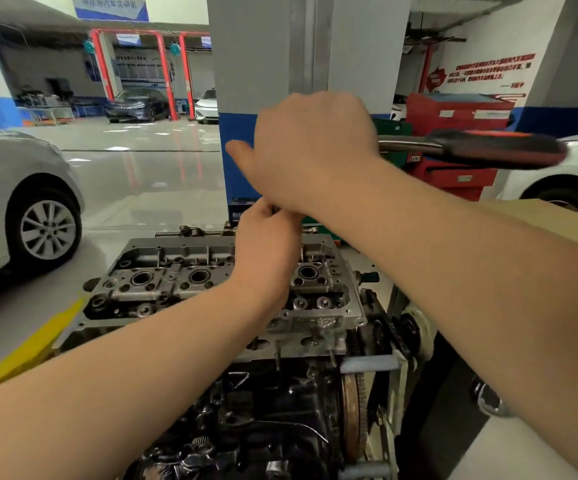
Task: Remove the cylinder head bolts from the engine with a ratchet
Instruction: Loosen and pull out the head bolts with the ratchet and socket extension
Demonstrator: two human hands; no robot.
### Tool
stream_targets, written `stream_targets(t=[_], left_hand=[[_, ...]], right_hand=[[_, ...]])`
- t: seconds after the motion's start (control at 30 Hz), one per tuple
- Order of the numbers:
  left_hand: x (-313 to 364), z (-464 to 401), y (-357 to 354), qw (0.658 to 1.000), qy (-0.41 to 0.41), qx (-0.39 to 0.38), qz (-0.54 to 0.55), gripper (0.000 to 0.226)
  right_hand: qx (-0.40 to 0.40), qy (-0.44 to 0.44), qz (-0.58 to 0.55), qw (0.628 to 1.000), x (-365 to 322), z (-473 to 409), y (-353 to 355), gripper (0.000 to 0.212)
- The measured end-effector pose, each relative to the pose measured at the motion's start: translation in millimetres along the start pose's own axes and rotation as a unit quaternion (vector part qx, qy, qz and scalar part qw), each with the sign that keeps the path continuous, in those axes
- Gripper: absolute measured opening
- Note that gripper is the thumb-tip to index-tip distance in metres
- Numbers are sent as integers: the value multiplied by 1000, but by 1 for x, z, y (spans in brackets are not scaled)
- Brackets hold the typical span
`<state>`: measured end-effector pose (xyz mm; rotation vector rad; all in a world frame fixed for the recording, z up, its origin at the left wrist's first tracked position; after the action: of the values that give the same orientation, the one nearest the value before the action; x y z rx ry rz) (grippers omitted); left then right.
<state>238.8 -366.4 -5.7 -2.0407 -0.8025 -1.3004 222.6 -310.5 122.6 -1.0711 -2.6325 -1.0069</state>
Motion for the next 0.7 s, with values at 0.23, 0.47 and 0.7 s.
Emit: stream_targets(t=[0.23,0.47,0.7], left_hand=[[13,-22,-7,936,134,-324,14,47],[5,3,2,994,3,-66,-87,20],[14,-11,-5,935,136,-328,21,44]], right_hand=[[-101,11,-383,918,42,5,-24,40],[-14,-19,-19,1000,16,5,-2,61],[-29,18,-473,881,34,12,-23,40]])
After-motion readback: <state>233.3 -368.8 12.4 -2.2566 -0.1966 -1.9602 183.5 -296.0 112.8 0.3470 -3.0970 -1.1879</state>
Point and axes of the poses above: each hand's wrist, its own z-axis away from the middle knuckle, its own y-axis out of the back of the hand, x = y × z, the point moved 4 cm from there along -z, towards the middle knuckle, and after that the axes turned 1 degree about x, right-handed, at the moved point
